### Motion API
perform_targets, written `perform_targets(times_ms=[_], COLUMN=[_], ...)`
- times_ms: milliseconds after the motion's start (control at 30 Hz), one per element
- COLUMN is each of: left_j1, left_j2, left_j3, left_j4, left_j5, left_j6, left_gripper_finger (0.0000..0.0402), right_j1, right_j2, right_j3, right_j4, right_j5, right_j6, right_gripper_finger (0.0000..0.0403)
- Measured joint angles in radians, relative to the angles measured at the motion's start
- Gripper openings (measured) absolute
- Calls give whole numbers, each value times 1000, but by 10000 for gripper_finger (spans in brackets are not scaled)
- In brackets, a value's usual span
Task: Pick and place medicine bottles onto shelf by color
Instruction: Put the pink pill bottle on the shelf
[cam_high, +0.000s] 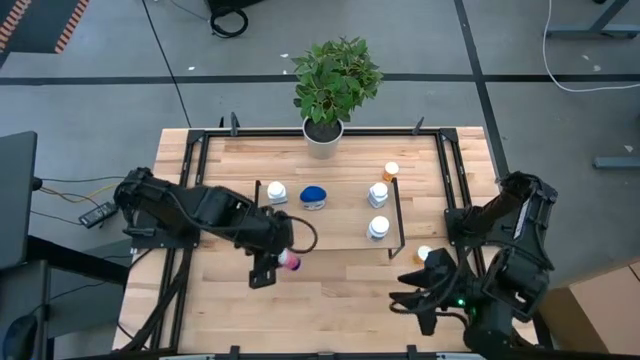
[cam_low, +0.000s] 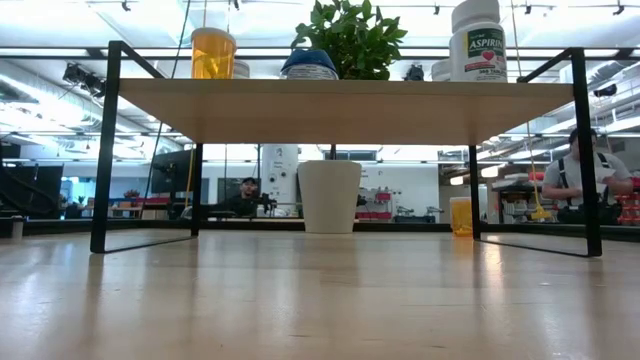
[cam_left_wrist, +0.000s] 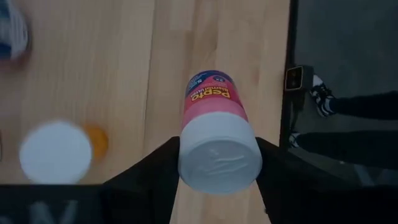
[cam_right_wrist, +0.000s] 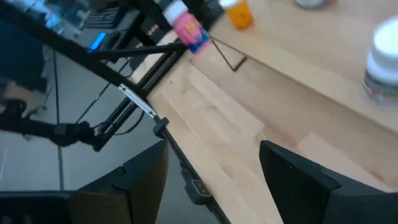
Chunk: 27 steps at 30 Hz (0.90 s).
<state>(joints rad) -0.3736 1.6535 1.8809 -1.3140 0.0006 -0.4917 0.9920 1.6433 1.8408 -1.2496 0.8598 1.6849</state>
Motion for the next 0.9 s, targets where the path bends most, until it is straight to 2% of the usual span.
perform_targets(times_ms=[133, 400, 600, 900], left_j1=[31, 102, 173, 261], left_j2=[0, 0, 0, 16], left_j3=[0, 0, 0, 0], left_j4=[50, 75, 84, 105], left_j5=[4, 4, 3, 3], left_j6=[90, 258, 405, 507], left_gripper_finger=[200, 180, 206, 181], right_j1=[-4, -22, -48, -140], right_j2=[1, 1, 1, 1], right_j3=[-79, -191, -201, -200], right_j4=[0, 36, 42, 48], right_j5=[-13, -74, -77, -76], right_j6=[152, 379, 410, 379], right_gripper_finger=[259, 259, 259, 259])
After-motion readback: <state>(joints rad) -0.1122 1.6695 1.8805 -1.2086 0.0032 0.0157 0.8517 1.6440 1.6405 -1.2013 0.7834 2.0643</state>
